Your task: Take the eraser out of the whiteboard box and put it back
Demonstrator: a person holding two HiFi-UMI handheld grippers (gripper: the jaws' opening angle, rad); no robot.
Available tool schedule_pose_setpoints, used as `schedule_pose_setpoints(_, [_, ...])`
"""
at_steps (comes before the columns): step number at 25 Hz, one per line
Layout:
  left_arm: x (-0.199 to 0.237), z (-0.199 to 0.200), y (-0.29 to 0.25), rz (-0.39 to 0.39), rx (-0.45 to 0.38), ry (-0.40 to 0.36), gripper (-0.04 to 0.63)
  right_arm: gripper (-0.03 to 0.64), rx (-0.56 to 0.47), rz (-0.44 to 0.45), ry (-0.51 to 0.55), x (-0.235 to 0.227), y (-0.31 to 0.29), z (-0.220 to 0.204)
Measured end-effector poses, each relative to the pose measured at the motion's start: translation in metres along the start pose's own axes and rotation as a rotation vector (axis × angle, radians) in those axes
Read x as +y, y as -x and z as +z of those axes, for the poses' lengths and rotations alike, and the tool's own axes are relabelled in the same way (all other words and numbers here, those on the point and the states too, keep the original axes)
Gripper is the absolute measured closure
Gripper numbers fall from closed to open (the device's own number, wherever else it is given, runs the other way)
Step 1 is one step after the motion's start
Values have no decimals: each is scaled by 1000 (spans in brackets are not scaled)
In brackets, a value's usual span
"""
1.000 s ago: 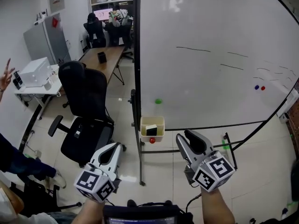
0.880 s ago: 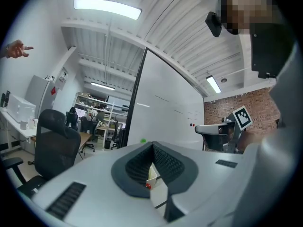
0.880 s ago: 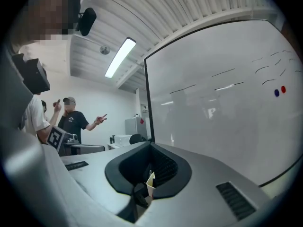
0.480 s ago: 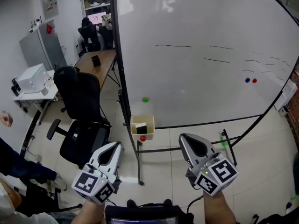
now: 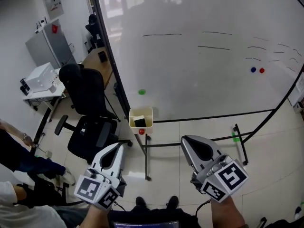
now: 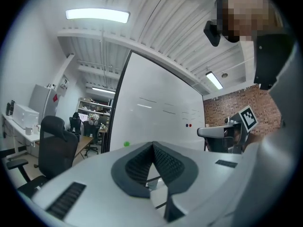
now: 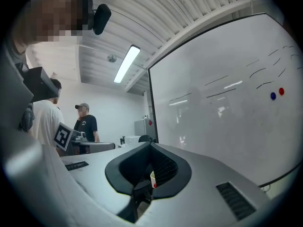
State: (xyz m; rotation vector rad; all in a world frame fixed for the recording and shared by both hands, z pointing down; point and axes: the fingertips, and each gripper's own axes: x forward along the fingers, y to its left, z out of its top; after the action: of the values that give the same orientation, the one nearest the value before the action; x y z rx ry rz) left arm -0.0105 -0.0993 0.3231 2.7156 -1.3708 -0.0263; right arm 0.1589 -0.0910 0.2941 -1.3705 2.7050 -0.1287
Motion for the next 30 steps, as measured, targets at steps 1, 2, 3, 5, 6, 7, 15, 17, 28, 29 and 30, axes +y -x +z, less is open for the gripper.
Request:
schedule_pose_setpoints(1, [-3,-3,0,0,12,0,560,598,-3,-5,-10,-1,5,1])
schedule_pose_setpoints(2, [-7,-6,3,-5,22,1,560,598,-8,-13,-16,0,11,2])
schedule_pose_setpoints(3, [-10,-8,6,-14,25,3,560,598,-13,-22,-17,2,17,4])
schedule_pose_setpoints(5, [-13,-7,14,-29,10,5,560,598,-20,-45,-4,5,26,8])
schedule_pose_setpoints(6, [-11,-8,17,-30,3,5,560,598,-22,-58,1,6,29,9])
schedule_pose_setpoints(7, [-8,-11,20,-29,1,4,560,598,-22,-73,1,7,30,9])
schedule_pose_setpoints(15, [-18,-18,54,-110,11,18,560,598,3,-144,22,40,57,7])
schedule_pose_setpoints(17, [-27,-15,62,-111,5,15,560,598,8,-146,25,47,70,5])
schedule_pose_setpoints(28, [-137,-1,72,-14,-22,-7,560,598,6,-58,91,18,188,29])
schedule_pose_setpoints(29, [-148,-2,69,-10,-23,-2,560,598,1,-47,95,13,197,31])
schedule_pose_setpoints(30, [-159,-3,66,-8,-27,10,560,598,0,-37,93,9,204,32])
